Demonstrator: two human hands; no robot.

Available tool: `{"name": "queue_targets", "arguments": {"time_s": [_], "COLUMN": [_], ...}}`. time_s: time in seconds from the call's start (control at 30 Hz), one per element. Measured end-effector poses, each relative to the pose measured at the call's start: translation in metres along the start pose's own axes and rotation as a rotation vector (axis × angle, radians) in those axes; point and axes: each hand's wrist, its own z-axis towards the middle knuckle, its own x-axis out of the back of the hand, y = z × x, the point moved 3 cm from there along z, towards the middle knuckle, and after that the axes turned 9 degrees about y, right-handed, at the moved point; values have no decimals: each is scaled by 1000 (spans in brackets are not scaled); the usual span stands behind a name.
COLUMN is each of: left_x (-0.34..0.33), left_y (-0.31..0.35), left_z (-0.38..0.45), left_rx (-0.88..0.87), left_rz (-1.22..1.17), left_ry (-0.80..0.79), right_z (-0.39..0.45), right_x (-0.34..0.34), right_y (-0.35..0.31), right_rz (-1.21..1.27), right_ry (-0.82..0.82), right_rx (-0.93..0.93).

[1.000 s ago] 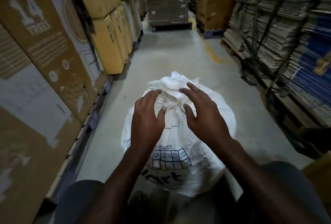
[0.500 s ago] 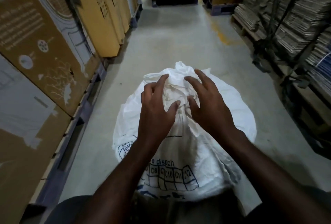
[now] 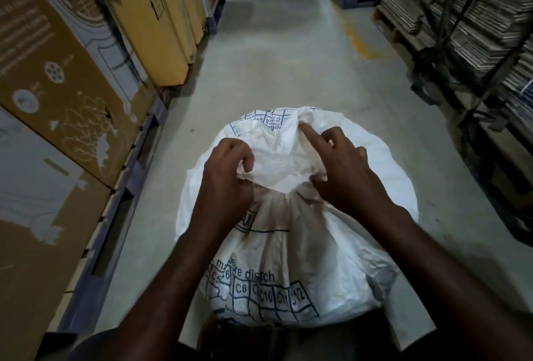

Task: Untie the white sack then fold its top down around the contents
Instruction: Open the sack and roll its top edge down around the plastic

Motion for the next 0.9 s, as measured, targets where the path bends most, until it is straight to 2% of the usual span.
{"name": "queue_targets", "arguments": {"time_s": [0.17, 0.33, 0.37, 0.43, 0.53, 0.63, 0.73, 0.8, 0.9], "left_x": [22, 41, 45, 53, 62, 66, 66, 63, 54], "left_y": [2, 21, 24, 22, 8, 12, 30, 37, 37], "left_z": [-4, -14, -17, -23, -29, -30, -37, -45, -48], "left_rx": [-87, -243, -246, -196, -97, -46, -16, 63, 104], "left_rz": [-49, -40, -29, -29, 35, 71, 17, -8, 14], "left_ry": [-85, -256, -284, -335, -380, -455, -596, -695, -667], "right_z": [-10, -28, -30, -34, -44, -53, -54, -57, -64], "right_x": [19, 41, 44, 44, 31, 28, 36, 37, 32], "right_y": [-11, -32, -36, -40, -42, -37, -38, -41, -44], "right_rz": [53, 112, 160, 205, 11, -37, 49, 117, 126], "right_ry": [127, 360, 337, 190, 17, 2, 19, -35, -140], "right_rx": [26, 285, 332, 345, 368, 342, 274, 252, 235]}}
